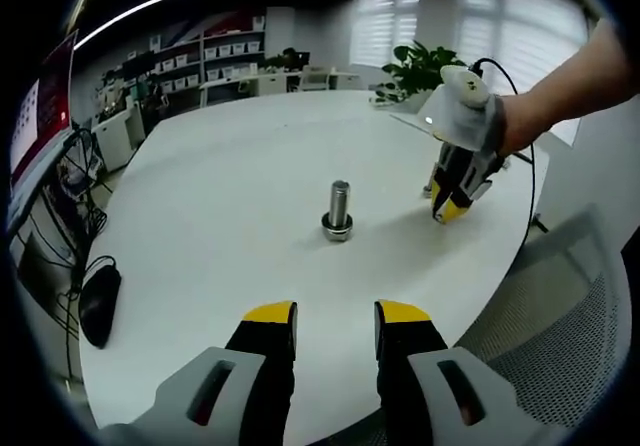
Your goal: Place the washer onto the threaded stud by aligning its center hole with the stud, sliding it down to the base, and recovering from edge contact or off-axis alignment until the washer reaches the visible bottom stop.
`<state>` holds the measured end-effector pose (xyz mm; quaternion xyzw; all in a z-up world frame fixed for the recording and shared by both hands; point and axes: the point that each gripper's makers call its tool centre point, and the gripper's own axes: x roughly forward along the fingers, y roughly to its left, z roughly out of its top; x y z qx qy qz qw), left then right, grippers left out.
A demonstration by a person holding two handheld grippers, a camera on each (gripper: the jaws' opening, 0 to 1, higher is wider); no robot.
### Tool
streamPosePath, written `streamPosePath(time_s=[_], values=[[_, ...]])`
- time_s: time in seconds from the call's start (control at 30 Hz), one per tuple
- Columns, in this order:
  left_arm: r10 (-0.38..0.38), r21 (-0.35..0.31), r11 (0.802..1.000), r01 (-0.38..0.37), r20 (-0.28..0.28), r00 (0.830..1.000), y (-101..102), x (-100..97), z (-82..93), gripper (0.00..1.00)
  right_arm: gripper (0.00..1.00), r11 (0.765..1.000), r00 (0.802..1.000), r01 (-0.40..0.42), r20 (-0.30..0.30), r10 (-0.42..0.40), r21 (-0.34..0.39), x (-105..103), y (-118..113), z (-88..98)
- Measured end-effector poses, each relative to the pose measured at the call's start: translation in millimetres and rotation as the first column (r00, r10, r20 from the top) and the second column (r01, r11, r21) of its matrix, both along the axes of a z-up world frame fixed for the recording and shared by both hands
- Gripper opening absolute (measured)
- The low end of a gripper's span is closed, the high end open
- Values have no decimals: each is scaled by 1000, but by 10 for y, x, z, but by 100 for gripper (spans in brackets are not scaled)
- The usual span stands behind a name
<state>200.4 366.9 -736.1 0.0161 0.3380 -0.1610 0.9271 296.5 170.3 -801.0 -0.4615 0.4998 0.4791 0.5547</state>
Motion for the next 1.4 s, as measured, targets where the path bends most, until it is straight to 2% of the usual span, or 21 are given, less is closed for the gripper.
streamPosePath(time_s=[0.3,0.47,0.77,1.07,1.4], values=[[-3,3,1000,3,-7,1000,-3,-6,-15,29,14,995,999,38,-4,-38,88,11,-2,4],[-3,2,1000,3,-10,1000,-5,-9,-20,29,14,995,999,33,1,-33,98,4,6,3],[1,3,1000,-1,-11,1000,5,-8,-24,29,14,990,997,80,-32,-76,112,-19,-53,19],[-1,7,1000,2,-14,1000,0,-11,-28,29,14,979,991,130,-36,-126,156,40,-118,138],[-9,13,1000,9,-20,1000,-14,-19,-43,29,14,965,985,169,-15,-170,199,190,-202,323]])
